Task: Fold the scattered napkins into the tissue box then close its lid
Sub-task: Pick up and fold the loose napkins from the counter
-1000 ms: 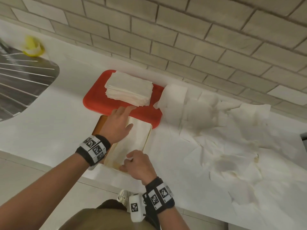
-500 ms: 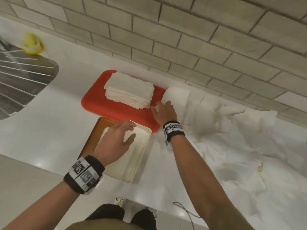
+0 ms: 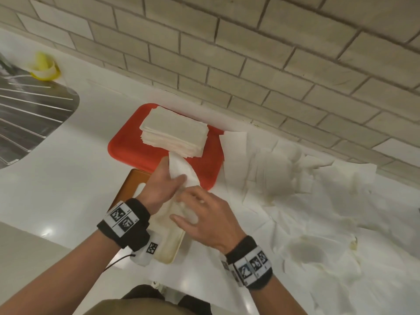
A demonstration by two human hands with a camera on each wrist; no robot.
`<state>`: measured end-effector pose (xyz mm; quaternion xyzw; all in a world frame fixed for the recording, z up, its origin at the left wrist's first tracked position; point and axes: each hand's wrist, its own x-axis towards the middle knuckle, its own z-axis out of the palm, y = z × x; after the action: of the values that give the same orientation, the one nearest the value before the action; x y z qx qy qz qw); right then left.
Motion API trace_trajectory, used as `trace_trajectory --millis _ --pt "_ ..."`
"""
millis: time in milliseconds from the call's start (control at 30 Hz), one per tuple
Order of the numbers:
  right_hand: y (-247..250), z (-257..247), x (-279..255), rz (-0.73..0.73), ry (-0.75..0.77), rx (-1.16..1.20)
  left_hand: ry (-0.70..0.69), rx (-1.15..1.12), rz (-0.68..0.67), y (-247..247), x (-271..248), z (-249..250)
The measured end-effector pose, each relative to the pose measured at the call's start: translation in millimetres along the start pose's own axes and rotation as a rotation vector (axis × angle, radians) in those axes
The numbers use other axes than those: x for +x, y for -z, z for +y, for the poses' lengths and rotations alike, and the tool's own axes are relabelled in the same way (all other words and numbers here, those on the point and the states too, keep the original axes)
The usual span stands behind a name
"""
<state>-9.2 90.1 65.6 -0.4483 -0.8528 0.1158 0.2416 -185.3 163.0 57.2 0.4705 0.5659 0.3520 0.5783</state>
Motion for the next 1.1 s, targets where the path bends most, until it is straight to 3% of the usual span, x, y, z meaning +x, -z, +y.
trace_trajectory --millis 100,167,233,300,367,433,533,667,733,867,967,1100 --pt "6.8 52.9 11.6 0.287 -0.324 0.327 0.034 0.009 -0.024 14.8 -8.2 -9.7" --pt "1.7 121.5 25.4 0.393 -0.611 0.205 0.077 -0.073 -0.066 25.2 -19.1 -16.8" --pt "-6.4 191.9 40.1 0.253 -0.78 0.094 0.121 -0.041 -0.083 32.8 -29.6 -29.6" --pt "-11.2 242.7 57.1 0.052 -0.917 0.067 0.168 0.171 -0.086 33.6 -34.0 -43.1" --pt "-16.1 272.4 73.8 -0.14 -1.088 0.018 0.196 0.427 -0.115 25.5 -34.1 -53.7" --pt "-23.6 290.9 89.5 -0.302 -1.164 -0.105 0.171 0.549 -0.115 16.0 -33.1 -55.8" --pt "-32.8 303.8 102.6 -0.41 -1.144 -0.192 0.113 0.624 -0.06 10.2 -30.8 -57.4" --pt "-32.0 301.0 98.6 -0.389 -1.109 -0.16 0.076 0.762 -0.062 5.8 -36.3 -60.0" --pt "-26.3 290.0 90.1 -0.313 -1.097 -0.09 0.048 0.823 -0.049 4.4 -44.1 -53.8" --pt "7.2 251.8 70.6 -0.01 -0.987 0.154 -0.101 0.933 0.017 8.2 -56.7 -28.9" --pt "47.9 207.6 64.0 0.155 -0.799 0.259 -0.207 0.791 0.055 9.9 -53.3 -9.5" --pt "96.6 135.5 65.4 0.265 -0.619 0.371 -0.255 0.527 0.027 2.7 -39.5 19.4"
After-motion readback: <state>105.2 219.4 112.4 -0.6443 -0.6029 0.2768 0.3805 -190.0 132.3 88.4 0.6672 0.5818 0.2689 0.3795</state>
